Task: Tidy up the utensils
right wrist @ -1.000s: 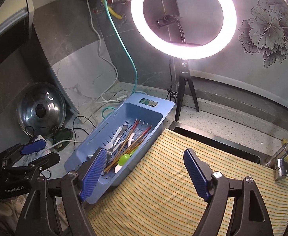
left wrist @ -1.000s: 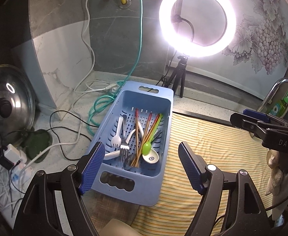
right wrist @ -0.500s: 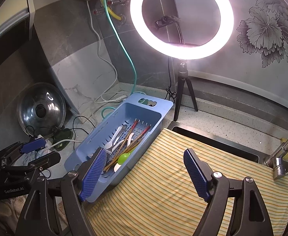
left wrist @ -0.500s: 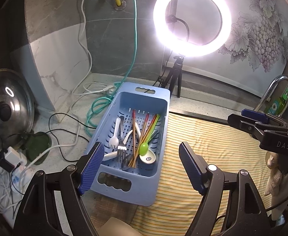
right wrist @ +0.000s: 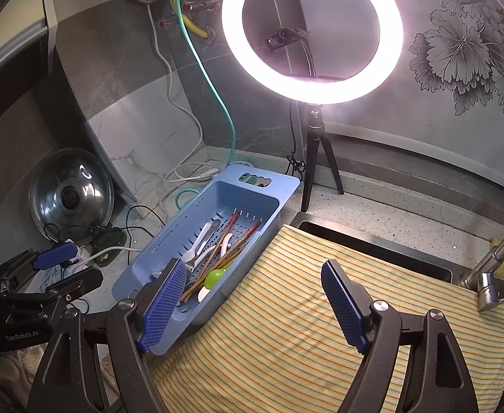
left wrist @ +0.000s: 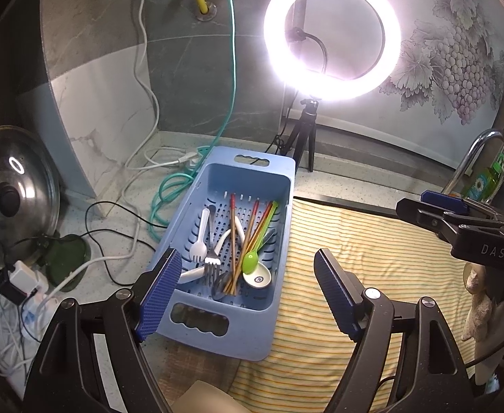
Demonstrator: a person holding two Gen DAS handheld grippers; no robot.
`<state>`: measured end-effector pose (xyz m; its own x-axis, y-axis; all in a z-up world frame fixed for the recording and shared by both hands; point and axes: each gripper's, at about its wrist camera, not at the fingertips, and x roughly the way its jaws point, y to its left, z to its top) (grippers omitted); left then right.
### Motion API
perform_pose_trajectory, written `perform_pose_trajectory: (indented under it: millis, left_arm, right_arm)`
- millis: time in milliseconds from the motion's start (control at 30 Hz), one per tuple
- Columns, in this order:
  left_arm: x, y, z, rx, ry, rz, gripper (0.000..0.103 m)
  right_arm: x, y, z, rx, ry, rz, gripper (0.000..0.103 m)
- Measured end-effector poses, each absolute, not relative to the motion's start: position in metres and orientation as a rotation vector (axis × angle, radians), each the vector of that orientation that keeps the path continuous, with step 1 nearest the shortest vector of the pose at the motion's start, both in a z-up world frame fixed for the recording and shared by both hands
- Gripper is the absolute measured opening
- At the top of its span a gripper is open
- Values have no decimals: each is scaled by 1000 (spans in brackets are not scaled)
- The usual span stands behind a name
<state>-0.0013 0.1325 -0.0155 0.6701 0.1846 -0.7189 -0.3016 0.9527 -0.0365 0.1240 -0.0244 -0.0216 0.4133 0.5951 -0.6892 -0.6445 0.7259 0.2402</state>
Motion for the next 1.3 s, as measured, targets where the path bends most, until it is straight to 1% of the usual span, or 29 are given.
perform_pose_trajectory:
  millis: [933, 1300]
  left_arm:
    - [1, 132, -13, -147, 795, 254, 79]
    - [-1, 130, -14, -142, 764, 237, 79]
  right_arm:
    - [127, -26, -25, -62, 852, 770, 78]
    - [129, -27, -30, -65, 861, 767, 78]
